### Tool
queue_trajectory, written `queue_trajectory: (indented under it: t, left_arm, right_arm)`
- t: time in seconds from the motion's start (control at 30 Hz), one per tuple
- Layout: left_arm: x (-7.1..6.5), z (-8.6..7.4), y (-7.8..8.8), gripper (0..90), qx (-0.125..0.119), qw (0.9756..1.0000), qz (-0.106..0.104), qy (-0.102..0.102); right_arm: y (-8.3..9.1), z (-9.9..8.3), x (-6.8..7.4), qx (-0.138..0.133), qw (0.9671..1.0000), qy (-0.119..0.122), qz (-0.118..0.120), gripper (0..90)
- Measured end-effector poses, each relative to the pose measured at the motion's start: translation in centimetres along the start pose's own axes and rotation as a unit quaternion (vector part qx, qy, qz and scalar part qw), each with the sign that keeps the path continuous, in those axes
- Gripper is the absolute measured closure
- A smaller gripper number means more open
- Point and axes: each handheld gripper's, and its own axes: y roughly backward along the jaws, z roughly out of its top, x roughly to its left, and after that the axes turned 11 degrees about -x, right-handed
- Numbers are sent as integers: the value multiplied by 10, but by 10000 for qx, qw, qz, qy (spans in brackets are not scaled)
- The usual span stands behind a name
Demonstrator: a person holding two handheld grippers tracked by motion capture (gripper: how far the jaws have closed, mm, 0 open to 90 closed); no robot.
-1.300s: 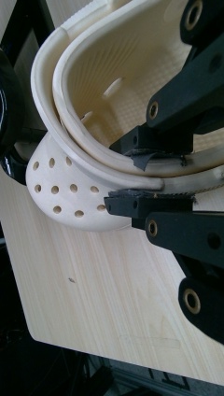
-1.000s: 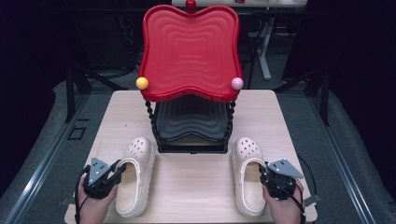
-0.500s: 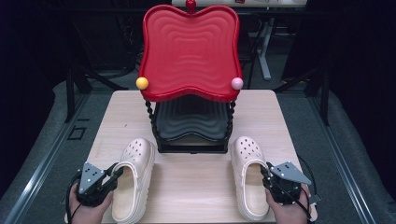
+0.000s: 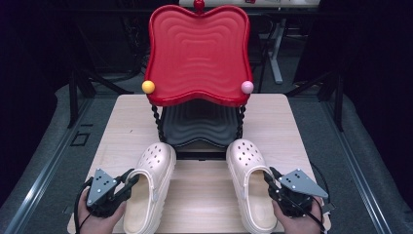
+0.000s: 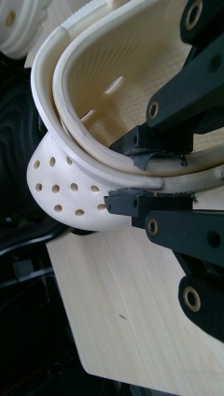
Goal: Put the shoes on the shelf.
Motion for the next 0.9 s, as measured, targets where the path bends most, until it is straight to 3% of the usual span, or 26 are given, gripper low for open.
queue_trajectory:
  t: [0.27,0.47,0.7,0.9]
  left_arm:
    - [-12,17,-20,758,-135,9997,-156,-89]
    - [-14,22,-37,758,-138,9998,-126,-112]
    - [-15,29,-52,758,-144,9998,-85,-118]
    - [-18,37,-66,758,-119,9996,-43,-262]
  right_arm:
    - [-17,12,15,-121,9996,20,248,753]
    - [-33,20,18,-165,9991,-105,375,754]
    - [-48,32,23,-251,9987,-133,415,754]
    - [-63,39,27,-242,9990,-110,358,753]
